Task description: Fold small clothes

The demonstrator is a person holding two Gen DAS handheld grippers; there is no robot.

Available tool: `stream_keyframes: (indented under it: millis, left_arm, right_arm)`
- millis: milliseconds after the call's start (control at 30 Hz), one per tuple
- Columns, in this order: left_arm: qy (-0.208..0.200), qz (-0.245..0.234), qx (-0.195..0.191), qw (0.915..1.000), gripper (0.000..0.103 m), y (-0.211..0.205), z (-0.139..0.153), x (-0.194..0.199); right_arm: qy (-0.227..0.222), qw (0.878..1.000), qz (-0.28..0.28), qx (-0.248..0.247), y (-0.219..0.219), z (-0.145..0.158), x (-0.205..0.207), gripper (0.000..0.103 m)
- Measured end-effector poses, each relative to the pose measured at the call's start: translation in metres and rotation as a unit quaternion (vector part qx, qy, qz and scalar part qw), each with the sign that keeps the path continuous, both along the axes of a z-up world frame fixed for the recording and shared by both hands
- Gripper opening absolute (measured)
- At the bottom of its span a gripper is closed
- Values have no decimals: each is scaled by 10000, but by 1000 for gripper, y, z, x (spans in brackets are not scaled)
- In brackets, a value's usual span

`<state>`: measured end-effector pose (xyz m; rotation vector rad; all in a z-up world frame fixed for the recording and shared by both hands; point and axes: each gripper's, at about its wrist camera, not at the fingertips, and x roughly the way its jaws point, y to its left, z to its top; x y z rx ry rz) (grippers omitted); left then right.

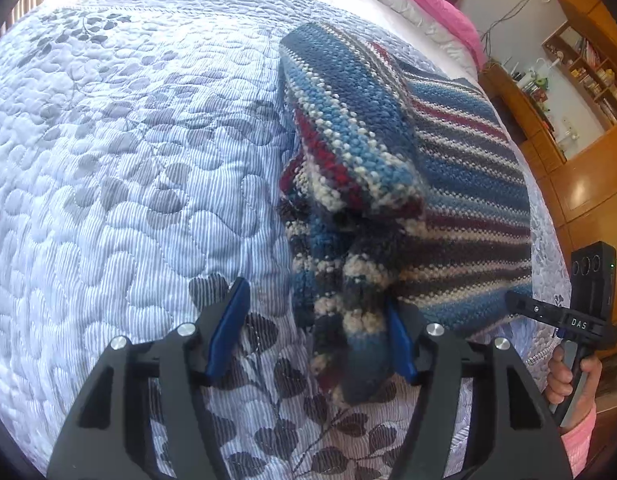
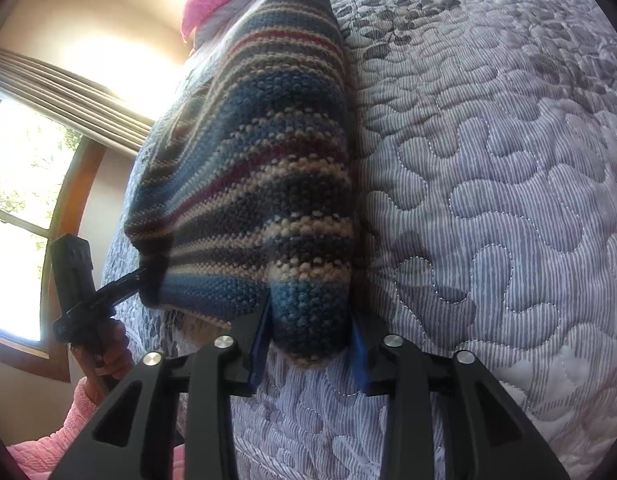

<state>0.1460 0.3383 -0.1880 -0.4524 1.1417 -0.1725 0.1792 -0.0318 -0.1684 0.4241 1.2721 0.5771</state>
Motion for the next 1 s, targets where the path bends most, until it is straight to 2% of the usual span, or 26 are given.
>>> stream_keyframes:
  millis: [33,67,133,167,300,433,500,633,767,1000]
  left_arm:
    - [-4,58,90,9999,70,-1,5,-6]
    - [-16,90,170,9998,70,-2,9,-11]
    - [-13,87,302,9995,69,-4,14,-22]
    - [8,112,359,9993,69,-4,16,-30]
    - [82,269,549,9981,69,-5,25,-55]
    - [243,365,1014,9939,70,-16,34,-79]
    - [257,358,1186,9920,70,-21,39,-91]
    - [218,359,1224,9916,70,-29,53,-109]
    - [57,421,1462,9883,72,-32,69,-128]
    - [-8,570,1788,9822,74,-37,94,-145]
  right_arm:
    - [-31,10000,20,-52,4,4,-4,55]
    - [-111,9998,28,-148,5,8,-9,61]
    - [-296,9984,42,-484,9,17,-20,64]
    - [-375,9972,29,-639,11,21,-26,70]
    - [-595,9927,-76,-1048,15,32,-50,82]
    - [-739,9884,-196,-1313,17,40,-71,93]
    - [-780,9877,-262,-1330,17,44,-80,95]
    - [-932,9847,-326,-1434,16,56,-98,97]
    - [-1039,9824,-327,-1519,23,70,-109,99]
    - [-1270,9693,-369,-2074,36,89,-124,99]
